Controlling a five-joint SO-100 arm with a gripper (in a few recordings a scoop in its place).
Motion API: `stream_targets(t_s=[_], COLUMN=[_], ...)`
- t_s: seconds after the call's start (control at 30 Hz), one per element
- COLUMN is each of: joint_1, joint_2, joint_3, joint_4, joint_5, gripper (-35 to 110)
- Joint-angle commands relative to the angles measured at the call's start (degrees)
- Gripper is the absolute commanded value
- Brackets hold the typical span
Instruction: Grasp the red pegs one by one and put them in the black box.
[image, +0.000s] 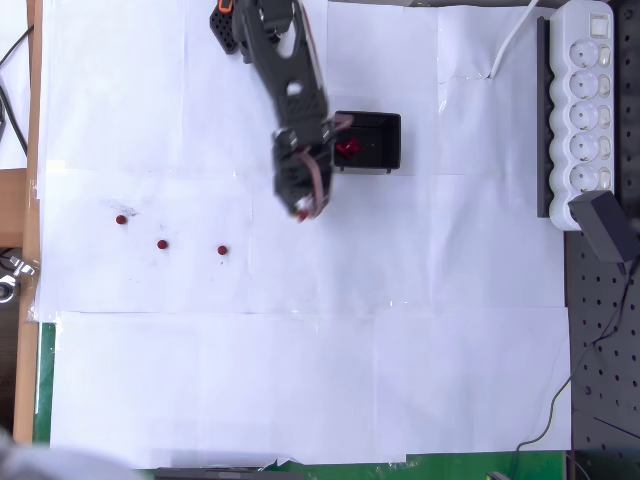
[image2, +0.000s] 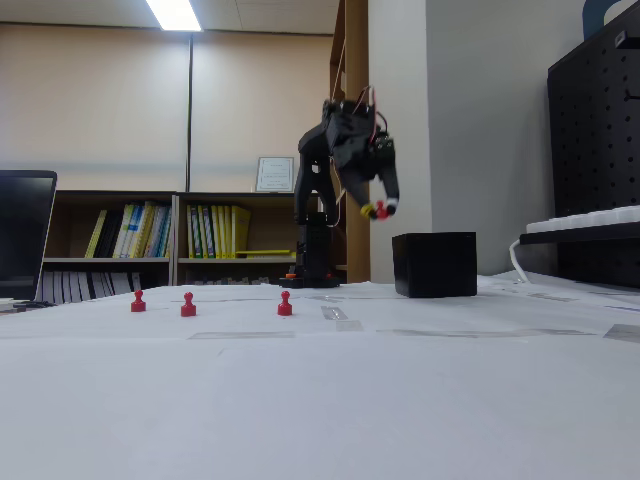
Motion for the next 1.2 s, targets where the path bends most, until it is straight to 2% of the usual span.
stream_targets(t_s=[0.0, 0.2, 0.63, 0.77, 1.17], joint_1=[-8.17, -16.79, -18.46, -18.81, -16.96], joint_2=[-5.54, -5.27, 2.29, 2.72, -0.88], joint_3=[6.15, 2.46, -17.23, -17.49, -9.14], joint_4=[9.84, 9.76, -11.87, -11.78, -4.31], joint_5=[-4.48, -10.9, -11.69, -10.72, -11.25], gripper=[0, 0, 0, 1, 20])
